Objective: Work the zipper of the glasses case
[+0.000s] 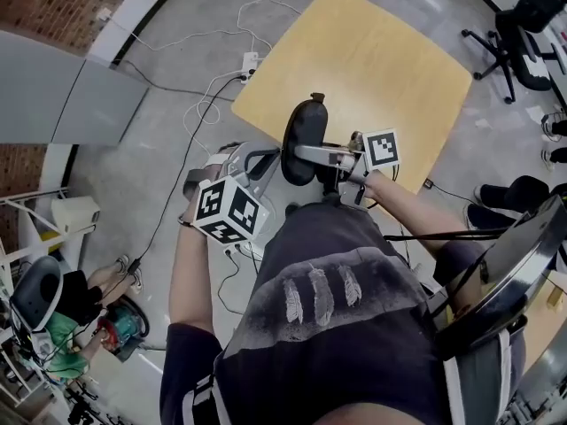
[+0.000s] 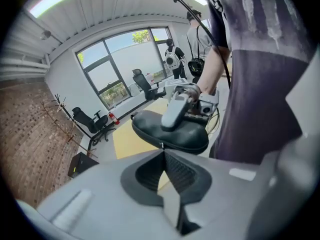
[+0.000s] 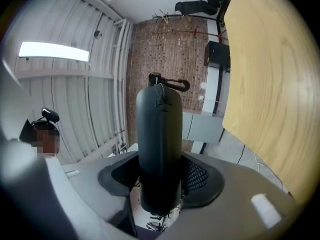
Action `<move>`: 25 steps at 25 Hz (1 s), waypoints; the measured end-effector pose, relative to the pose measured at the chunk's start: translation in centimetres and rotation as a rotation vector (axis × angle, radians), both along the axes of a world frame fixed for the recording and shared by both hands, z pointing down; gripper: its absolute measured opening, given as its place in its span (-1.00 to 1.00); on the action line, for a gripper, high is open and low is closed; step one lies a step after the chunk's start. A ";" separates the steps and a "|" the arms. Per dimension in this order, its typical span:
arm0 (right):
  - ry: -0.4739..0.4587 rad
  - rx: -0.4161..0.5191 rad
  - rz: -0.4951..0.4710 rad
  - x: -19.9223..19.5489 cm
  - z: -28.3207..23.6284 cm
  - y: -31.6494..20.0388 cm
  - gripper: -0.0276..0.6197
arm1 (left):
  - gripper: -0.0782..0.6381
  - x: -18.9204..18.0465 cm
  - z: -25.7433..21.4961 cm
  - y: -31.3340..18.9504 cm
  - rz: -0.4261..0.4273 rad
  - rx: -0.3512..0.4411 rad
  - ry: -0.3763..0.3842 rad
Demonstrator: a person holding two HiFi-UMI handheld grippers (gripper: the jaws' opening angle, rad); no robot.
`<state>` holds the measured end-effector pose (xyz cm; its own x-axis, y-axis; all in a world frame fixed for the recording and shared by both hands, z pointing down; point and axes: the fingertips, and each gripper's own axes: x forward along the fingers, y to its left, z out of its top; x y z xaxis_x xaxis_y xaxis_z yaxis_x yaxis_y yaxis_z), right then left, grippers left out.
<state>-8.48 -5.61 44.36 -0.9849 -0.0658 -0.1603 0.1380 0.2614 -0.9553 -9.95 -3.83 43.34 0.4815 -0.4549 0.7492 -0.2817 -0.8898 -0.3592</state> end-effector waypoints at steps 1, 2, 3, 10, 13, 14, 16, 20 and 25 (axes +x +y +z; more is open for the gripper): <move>-0.001 -0.014 0.026 0.3 0.1 -0.4 -0.17 | -0.78 0.0 0.1 0.2 -0.001 -0.008 -0.004; 0.002 -0.026 0.048 0.5 0.3 -0.8 -0.17 | -0.78 0.0 0.3 0.4 0.003 -0.016 -0.010; 0.007 -0.038 0.068 0.8 0.4 -1.3 -0.17 | -0.78 0.0 0.6 0.6 0.006 -0.025 -0.013; 0.055 -0.070 0.156 3.8 1.3 -3.4 -0.17 | -0.78 2.5 2.5 0.5 -0.046 -0.098 0.100; 0.084 -0.070 0.180 4.6 2.1 -4.2 -0.17 | -0.78 3.1 3.3 -0.1 -0.051 -0.113 0.114; 0.090 -0.067 0.182 4.6 2.2 -4.5 -0.17 | -0.78 3.1 3.5 -0.3 -0.053 -0.117 0.114; 0.097 -0.065 0.187 4.7 2.6 -5.0 -0.16 | -0.78 3.2 3.9 -0.8 -0.061 -0.120 0.114; 0.108 -0.092 0.199 5.2 3.5 -6.2 -0.16 | -0.78 3.7 4.8 -1.8 -0.089 -0.122 0.116; 0.141 -0.118 0.231 6.6 5.2 -7.7 -0.16 | -0.78 4.9 6.3 -2.5 -0.107 -0.168 0.129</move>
